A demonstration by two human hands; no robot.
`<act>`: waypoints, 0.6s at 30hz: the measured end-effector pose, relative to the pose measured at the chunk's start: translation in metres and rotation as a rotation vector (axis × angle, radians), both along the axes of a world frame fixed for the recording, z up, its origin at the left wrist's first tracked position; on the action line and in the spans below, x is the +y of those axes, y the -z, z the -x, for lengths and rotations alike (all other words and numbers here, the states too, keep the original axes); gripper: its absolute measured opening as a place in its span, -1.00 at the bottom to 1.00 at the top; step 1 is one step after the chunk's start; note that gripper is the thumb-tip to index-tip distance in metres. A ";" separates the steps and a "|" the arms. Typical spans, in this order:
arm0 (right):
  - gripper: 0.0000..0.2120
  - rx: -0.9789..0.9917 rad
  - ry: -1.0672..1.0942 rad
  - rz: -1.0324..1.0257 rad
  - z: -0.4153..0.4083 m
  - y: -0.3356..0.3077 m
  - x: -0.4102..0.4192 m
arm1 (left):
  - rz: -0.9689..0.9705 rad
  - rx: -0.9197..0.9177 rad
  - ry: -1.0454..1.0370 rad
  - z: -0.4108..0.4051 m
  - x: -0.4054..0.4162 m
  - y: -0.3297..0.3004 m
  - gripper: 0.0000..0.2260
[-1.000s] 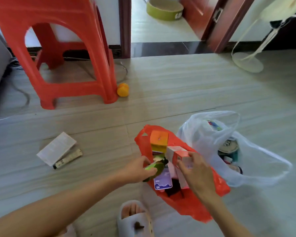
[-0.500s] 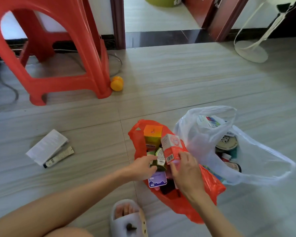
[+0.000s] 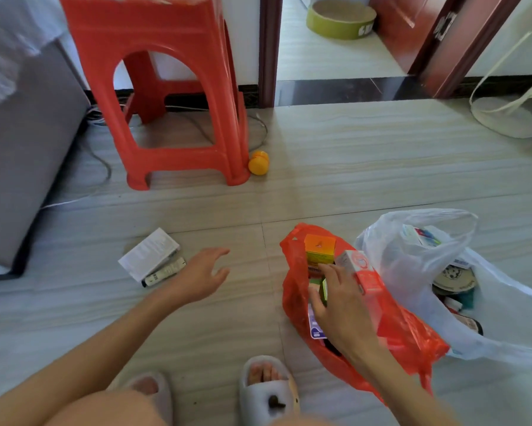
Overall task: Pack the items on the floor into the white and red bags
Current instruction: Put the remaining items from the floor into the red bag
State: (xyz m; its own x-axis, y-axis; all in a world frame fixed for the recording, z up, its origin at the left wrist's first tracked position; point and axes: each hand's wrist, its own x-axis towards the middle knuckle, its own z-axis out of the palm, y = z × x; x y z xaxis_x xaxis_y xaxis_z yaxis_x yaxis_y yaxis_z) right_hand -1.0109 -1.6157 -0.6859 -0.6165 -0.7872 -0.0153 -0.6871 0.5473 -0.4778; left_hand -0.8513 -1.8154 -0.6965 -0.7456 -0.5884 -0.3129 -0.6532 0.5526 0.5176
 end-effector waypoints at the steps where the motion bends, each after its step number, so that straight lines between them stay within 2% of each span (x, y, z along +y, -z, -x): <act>1: -0.63 0.003 -0.034 0.020 -0.006 0.001 -0.012 | 0.008 -0.027 -0.026 -0.014 -0.005 0.006 -0.58; 6: -0.60 0.062 -0.292 -0.025 -0.041 0.023 -0.090 | 0.063 -0.277 -0.092 -0.078 -0.036 0.050 -0.49; 10: -0.56 0.071 -0.497 -0.196 -0.055 0.054 -0.162 | 0.121 -0.389 -0.173 -0.110 -0.078 0.083 -0.40; 13: -0.55 0.060 -0.500 -0.343 -0.044 0.082 -0.212 | 0.171 -0.418 -0.167 -0.119 -0.104 0.115 -0.33; 18: -0.58 0.076 -0.358 -0.465 -0.002 0.123 -0.268 | 0.167 -0.446 -0.137 -0.110 -0.133 0.164 -0.18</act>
